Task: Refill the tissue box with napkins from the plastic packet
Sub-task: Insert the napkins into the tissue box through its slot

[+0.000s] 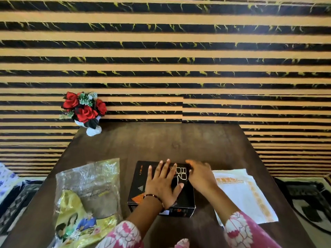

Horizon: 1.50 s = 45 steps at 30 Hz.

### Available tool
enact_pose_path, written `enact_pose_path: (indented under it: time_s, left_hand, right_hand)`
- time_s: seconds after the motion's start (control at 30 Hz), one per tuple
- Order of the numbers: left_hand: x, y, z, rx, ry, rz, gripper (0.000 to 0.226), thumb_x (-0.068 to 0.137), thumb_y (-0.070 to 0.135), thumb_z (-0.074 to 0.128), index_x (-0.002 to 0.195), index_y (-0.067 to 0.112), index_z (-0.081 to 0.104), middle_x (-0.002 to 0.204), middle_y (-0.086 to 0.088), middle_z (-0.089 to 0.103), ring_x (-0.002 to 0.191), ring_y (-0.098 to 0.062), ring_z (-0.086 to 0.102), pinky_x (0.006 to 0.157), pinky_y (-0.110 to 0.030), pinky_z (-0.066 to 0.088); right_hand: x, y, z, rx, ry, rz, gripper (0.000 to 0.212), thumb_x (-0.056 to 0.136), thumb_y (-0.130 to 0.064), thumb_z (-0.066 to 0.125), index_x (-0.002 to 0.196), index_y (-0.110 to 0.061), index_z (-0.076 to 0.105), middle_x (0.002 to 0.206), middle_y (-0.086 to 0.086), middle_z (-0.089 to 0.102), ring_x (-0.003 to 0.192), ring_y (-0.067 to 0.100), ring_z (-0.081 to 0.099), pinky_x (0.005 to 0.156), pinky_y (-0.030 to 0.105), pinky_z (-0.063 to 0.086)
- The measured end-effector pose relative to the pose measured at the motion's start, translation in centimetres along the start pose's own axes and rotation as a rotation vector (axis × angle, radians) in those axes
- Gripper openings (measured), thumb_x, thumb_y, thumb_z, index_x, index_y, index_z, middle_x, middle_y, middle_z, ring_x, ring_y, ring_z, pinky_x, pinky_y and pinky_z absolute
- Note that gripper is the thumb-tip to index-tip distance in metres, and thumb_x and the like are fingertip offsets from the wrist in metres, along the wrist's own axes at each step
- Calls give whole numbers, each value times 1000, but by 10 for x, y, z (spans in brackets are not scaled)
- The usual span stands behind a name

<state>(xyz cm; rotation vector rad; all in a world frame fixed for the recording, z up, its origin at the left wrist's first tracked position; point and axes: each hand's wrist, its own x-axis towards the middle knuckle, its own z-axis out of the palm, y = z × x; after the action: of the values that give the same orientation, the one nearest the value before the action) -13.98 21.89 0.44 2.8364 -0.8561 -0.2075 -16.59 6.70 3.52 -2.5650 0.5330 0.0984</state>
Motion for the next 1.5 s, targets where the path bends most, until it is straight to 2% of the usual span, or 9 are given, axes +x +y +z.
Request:
enact_pose_path:
  time_s: [0.23, 0.33, 0.43, 0.67, 0.8, 1.0, 1.17, 1.37, 1.5]
  left_hand:
    - [-5, -1, 0, -22, 21, -27, 69, 81, 66, 10, 142, 38, -5, 156, 6, -8, 143, -18, -13, 114, -51, -13]
    - [-6, -2, 0, -33, 21, -31, 68, 82, 66, 11, 142, 38, -6, 156, 7, -9, 143, -18, -13, 113, -51, -13]
    - [-7, -3, 0, -46, 30, -30, 66, 85, 65, 15, 142, 39, -5, 156, 7, -9, 143, -19, -13, 114, -51, -13]
    - [-6, -3, 1, -53, 25, -36, 66, 85, 65, 15, 142, 39, -6, 156, 7, -9, 143, -18, -14, 114, -51, -13]
    - [-7, -5, 0, -51, 29, -60, 68, 82, 67, 11, 142, 38, -5, 157, 6, -7, 143, -20, -13, 113, -52, -13]
    - [-12, -10, 1, -49, 38, -56, 73, 76, 68, 3, 142, 39, -5, 157, 6, -7, 143, -19, -12, 113, -52, -13]
    - [-13, -11, 0, -47, 43, -46, 71, 78, 67, 5, 142, 39, -4, 157, 7, -5, 143, -19, -12, 113, -51, -13]
    - [-13, -11, 0, -50, 40, -44, 68, 81, 67, 9, 142, 39, -4, 157, 7, -5, 143, -19, -13, 112, -51, -15]
    - [-14, -11, -1, -49, 34, -45, 68, 81, 67, 8, 142, 39, -4, 157, 7, -6, 143, -19, -14, 112, -50, -15]
  right_hand:
    - [-2, 17, 0, -3, 29, -67, 38, 93, -17, 40, 129, -26, 50, 128, 6, 60, 119, 29, 50, 97, 36, 43]
    - [-5, 27, -2, -84, 11, -5, 25, 94, -24, 41, 105, -19, 63, 110, 10, 67, 105, 29, 59, 83, 33, 48]
    - [-13, 42, 0, -185, -114, 86, 32, 93, -36, 44, 91, -12, 66, 102, 11, 69, 95, 27, 63, 76, 30, 46]
    - [-10, 26, -15, 35, -38, -35, 41, 93, -23, 47, 134, -20, 47, 141, 4, 49, 128, 23, 46, 105, 30, 36]
    - [-4, 7, -7, 14, -50, -113, 43, 93, -14, 43, 136, -17, 47, 145, 2, 44, 132, 22, 42, 109, 31, 34]
    - [-9, 4, 3, -30, -89, -28, 48, 90, -18, 41, 137, -30, 39, 130, 7, 57, 119, 28, 52, 96, 39, 47]
    - [-9, 8, 0, 199, -159, 27, 44, 90, -14, 47, 129, -34, 43, 75, -8, 61, 76, 11, 59, 70, 27, 47]
    - [-7, 7, -6, 279, -219, 107, 43, 87, -14, 51, 120, -40, 44, 82, 2, 63, 64, 13, 57, 48, 26, 49]
    - [-2, 5, -7, 238, -223, 108, 35, 86, -16, 53, 112, -38, 45, 71, -3, 60, 57, 11, 56, 49, 27, 48]
